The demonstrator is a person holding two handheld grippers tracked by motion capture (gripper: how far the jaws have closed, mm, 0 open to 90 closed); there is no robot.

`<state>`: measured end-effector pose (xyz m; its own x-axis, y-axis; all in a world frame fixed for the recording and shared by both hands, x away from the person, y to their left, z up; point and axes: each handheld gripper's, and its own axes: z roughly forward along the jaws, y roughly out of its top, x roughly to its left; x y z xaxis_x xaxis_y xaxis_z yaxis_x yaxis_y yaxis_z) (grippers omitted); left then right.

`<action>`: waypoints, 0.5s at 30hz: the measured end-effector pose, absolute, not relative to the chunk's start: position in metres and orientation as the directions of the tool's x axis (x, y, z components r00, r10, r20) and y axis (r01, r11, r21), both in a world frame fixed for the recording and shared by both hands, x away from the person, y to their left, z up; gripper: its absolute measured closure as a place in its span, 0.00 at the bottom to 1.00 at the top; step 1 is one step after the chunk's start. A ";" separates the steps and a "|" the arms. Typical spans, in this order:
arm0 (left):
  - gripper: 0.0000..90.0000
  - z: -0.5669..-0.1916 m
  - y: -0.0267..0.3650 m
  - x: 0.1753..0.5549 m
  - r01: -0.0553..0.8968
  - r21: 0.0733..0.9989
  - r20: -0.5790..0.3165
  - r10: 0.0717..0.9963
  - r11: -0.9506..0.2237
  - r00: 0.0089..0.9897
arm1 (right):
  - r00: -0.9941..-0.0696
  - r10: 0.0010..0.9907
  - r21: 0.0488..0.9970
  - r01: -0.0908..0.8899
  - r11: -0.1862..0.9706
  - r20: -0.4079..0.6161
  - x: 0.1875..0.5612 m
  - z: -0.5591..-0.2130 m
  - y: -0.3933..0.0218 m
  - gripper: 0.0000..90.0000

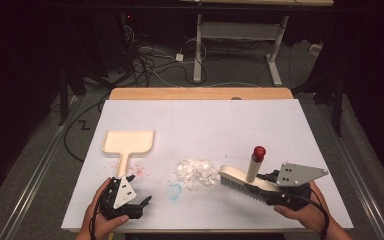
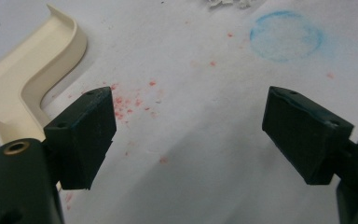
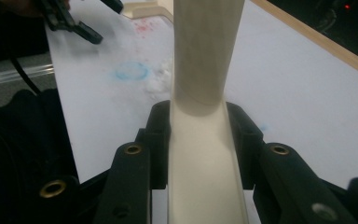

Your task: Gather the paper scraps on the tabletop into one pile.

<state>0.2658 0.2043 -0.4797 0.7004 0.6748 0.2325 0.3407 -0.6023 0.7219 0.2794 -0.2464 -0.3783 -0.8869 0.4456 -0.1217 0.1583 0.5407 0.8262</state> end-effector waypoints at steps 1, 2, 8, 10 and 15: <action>0.19 -0.480 0.204 0.266 0.341 0.721 0.233 0.675 -0.603 0.700 | -0.881 0.456 0.824 0.163 0.543 -0.126 0.279 -0.379 -0.251 0.75; 0.19 -0.480 0.204 0.266 0.341 0.722 0.234 0.676 -0.603 0.699 | -0.878 0.464 0.822 0.174 0.542 -0.120 0.279 -0.380 -0.254 0.75; 0.19 -0.479 0.202 0.267 0.338 0.720 0.236 0.672 -0.606 0.702 | -0.851 0.513 0.810 0.221 0.544 -0.112 0.285 -0.388 -0.255 0.75; 0.19 -0.480 0.202 0.267 0.339 0.716 0.237 0.669 -0.610 0.704 | -0.835 0.540 0.808 0.245 0.536 -0.105 0.293 -0.393 -0.252 0.75; 0.19 -0.480 0.202 0.268 0.341 0.716 0.233 0.669 -0.609 0.706 | -0.799 0.592 0.792 0.290 0.537 -0.109 0.313 -0.414 -0.241 0.75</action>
